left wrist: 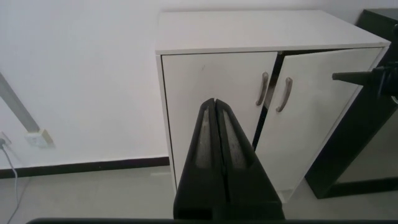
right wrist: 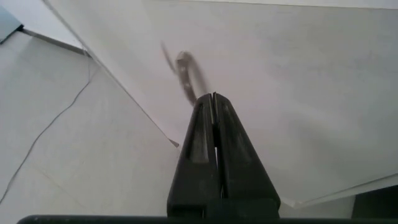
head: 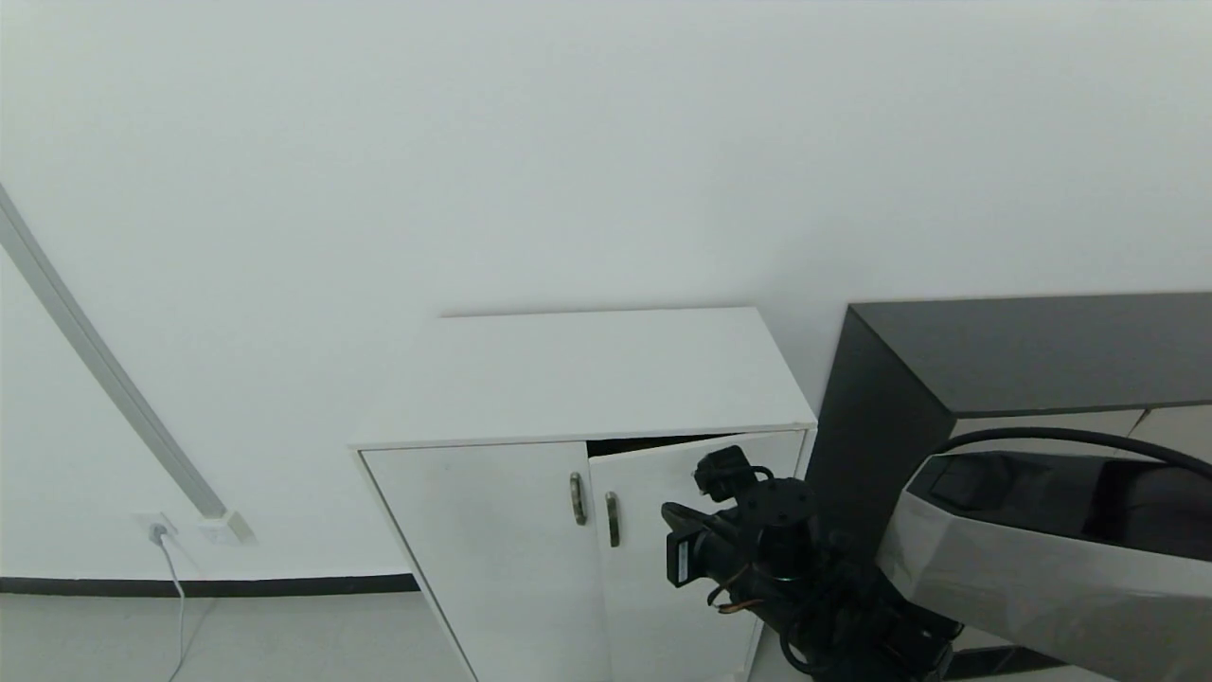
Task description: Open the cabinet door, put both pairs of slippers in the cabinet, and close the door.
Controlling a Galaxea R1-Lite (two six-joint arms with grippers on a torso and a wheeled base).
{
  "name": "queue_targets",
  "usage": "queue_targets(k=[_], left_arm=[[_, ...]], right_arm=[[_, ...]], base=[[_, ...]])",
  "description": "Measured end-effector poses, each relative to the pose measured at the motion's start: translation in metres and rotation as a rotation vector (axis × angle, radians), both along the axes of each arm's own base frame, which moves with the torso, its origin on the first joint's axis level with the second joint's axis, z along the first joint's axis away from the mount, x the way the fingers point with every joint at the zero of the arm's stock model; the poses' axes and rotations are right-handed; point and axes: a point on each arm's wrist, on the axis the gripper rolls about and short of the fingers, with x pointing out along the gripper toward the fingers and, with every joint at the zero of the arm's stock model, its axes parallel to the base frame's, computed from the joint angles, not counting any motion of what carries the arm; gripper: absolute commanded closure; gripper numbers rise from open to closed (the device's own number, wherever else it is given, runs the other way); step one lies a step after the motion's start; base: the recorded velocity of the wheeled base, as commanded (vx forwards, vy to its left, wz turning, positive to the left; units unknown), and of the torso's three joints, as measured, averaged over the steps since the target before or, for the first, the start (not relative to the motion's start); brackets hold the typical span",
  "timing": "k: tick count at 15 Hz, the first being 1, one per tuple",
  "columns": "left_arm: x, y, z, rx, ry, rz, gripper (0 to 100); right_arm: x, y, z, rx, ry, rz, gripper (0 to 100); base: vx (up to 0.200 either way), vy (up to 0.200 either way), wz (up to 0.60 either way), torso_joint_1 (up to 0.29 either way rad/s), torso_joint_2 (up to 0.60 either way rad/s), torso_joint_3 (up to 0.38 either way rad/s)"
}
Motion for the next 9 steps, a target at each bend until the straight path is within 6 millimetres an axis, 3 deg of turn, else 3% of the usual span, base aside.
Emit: queue_targets(k=[9], left_arm=[[0.0,0.0,0.0,0.0,0.0,0.001,100]], right_arm=[[0.025,0.002,-0.007,0.001,-0.003,-0.037,100]], base=[[0.0,0.0,0.0,0.0,0.0,0.0]])
